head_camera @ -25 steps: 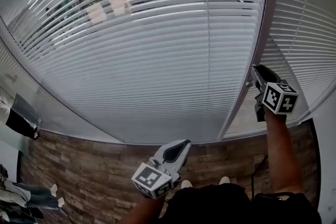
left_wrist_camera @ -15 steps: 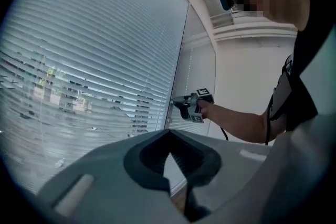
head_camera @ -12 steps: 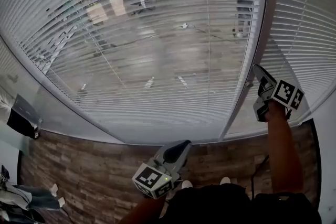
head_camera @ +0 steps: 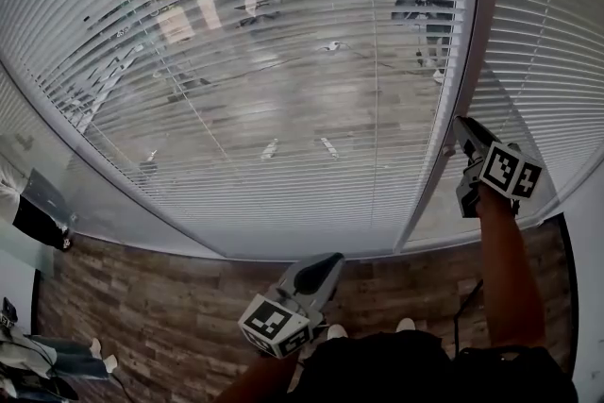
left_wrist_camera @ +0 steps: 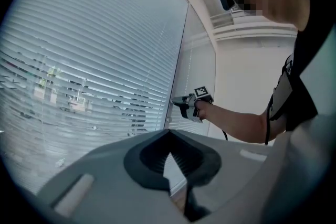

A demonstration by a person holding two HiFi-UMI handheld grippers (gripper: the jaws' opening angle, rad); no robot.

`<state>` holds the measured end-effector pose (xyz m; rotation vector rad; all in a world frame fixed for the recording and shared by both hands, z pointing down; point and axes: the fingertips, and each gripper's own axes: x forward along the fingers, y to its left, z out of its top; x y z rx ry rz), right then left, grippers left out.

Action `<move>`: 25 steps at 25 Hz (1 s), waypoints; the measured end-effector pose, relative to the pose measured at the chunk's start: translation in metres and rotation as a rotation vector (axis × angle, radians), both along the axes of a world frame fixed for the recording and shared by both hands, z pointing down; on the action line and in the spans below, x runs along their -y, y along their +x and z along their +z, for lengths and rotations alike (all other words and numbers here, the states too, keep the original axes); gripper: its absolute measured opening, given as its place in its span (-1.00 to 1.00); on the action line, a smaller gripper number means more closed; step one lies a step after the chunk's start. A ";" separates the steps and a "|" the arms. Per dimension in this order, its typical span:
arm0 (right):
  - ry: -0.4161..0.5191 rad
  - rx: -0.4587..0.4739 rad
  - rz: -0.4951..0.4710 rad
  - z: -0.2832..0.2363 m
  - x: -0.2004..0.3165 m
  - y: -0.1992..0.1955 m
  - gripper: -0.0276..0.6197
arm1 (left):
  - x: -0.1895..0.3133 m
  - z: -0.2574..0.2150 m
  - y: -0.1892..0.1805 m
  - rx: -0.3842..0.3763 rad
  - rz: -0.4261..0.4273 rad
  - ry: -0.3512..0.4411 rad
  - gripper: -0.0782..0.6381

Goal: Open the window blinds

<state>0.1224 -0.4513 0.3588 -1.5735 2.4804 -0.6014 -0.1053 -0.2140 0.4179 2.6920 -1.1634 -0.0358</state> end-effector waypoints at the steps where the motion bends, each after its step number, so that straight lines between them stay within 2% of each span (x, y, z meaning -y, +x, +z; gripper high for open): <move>1: 0.005 -0.048 0.008 0.000 -0.001 -0.001 -0.45 | -0.001 -0.001 0.000 0.000 0.000 0.001 -0.78; 10: 0.127 -0.474 0.067 0.007 -0.004 -0.007 -0.45 | -0.004 0.006 -0.003 -0.003 -0.001 0.002 -0.78; 15: 0.170 -0.609 0.081 0.006 -0.009 -0.008 -0.45 | -0.006 0.005 -0.001 -0.002 0.002 0.003 -0.78; 20: 0.242 -0.852 0.115 -0.005 -0.006 -0.009 -0.45 | 0.000 -0.004 0.004 0.006 0.003 -0.003 -0.78; 22: 0.259 -0.905 0.119 -0.006 -0.005 -0.010 -0.45 | 0.002 -0.004 0.004 0.004 0.002 0.000 -0.78; 25: 0.263 -0.909 0.109 -0.015 -0.004 -0.011 -0.45 | 0.003 -0.012 0.006 0.001 0.002 0.000 -0.78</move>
